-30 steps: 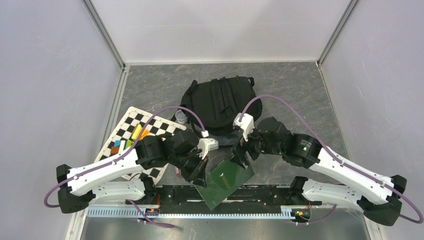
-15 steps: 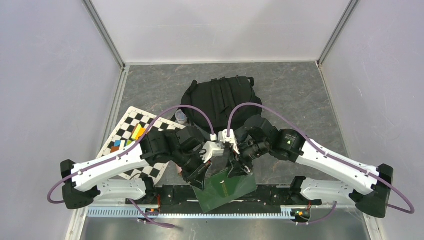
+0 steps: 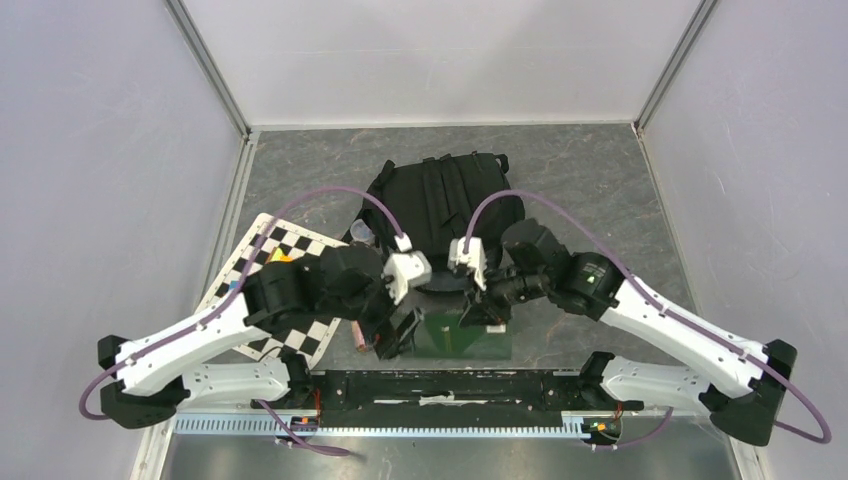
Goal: Pack the student bag
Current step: Pick up the book from the center of the board.
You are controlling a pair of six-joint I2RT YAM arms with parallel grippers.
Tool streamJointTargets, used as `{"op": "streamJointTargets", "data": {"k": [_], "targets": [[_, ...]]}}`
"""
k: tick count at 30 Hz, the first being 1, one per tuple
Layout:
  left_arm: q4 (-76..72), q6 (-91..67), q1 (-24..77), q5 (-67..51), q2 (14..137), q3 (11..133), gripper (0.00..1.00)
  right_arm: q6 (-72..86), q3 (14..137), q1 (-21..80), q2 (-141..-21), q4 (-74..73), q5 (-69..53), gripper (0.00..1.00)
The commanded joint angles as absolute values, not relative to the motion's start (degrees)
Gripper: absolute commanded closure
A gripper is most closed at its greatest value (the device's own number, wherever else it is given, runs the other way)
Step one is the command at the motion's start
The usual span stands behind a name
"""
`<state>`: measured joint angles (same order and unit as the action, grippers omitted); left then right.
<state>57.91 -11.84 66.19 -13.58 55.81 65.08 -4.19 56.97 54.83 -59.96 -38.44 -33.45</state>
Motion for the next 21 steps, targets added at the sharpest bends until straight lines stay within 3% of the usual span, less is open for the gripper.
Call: {"op": "streamJointTargets", "data": {"k": [1, 4, 9, 16, 21], "targets": [[46.7, -5.5, 64.0, 5.8, 51.8, 70.8, 0.0, -1.6, 64.4, 47.1, -56.8, -38.2, -15.8, 1.0], [42.5, -2.1, 60.2, 9.4, 53.1, 72.0, 0.0, -1.3, 69.1, 43.4, -57.3, -37.1, -12.0, 1.0], [35.4, -0.5, 50.2, 0.3, 58.5, 75.4, 0.0, -1.3, 77.4, 40.5, -59.4, -35.9, -2.3, 1.0], [29.0, -0.3, 48.0, -7.6, 67.6, 77.6, 0.0, -0.7, 88.8, 38.1, -60.1, -29.4, 8.3, 1.0], [22.1, 0.8, 47.8, 6.6, 70.9, 76.1, 0.0, -1.2, 88.8, 37.9, -60.5, -27.8, 12.0, 1.0]]}}
